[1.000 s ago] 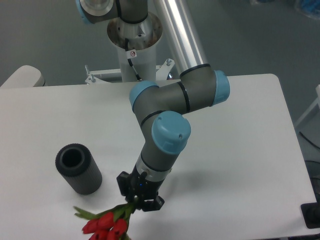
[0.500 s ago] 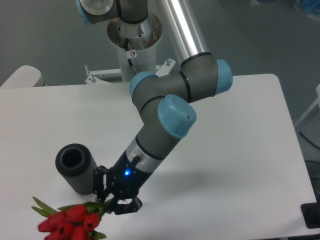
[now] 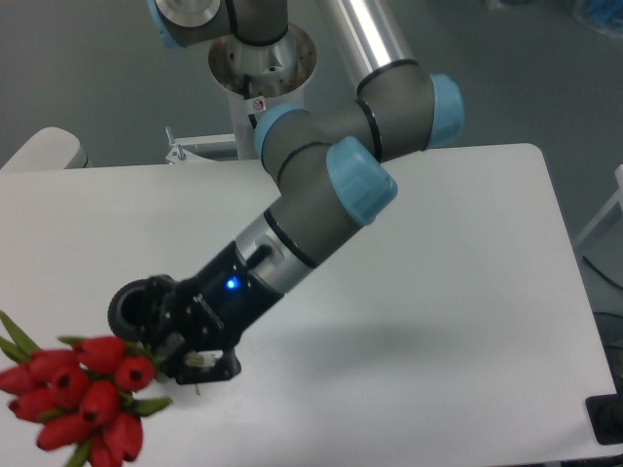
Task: Insert the flowers into the vase
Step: 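Carry the tulips over the black vase, stems pointing down, then lower the tulip stems into the vase opening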
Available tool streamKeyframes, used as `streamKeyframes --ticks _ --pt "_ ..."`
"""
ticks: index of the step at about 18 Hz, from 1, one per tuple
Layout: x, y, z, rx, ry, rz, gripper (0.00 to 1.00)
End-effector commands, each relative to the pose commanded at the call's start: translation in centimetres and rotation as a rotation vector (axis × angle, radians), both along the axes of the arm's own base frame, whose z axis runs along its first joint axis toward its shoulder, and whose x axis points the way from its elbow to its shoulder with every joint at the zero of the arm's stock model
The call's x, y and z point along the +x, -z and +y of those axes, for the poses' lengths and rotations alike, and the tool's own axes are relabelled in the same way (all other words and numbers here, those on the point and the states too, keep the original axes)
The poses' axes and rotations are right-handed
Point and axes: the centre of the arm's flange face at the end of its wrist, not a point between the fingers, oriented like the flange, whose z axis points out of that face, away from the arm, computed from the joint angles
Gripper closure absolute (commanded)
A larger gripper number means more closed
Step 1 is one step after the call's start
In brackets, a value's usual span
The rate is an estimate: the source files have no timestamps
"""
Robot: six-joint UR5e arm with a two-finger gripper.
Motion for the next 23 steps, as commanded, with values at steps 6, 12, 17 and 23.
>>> streamKeyframes --ticks 6,12,17,23 --pt "2.1 -0.2 -1.6 0.037 0.037 -0.059 0.93" --pt "3.7 1.2 -2.1 0.031 0.060 -0.105 0.93" --pt "4.7 2.1 -2.6 0.035 0.066 -0.108 0.92" --pt "4.9 3.1 -2.5 0.046 0.074 -0.087 0.92"
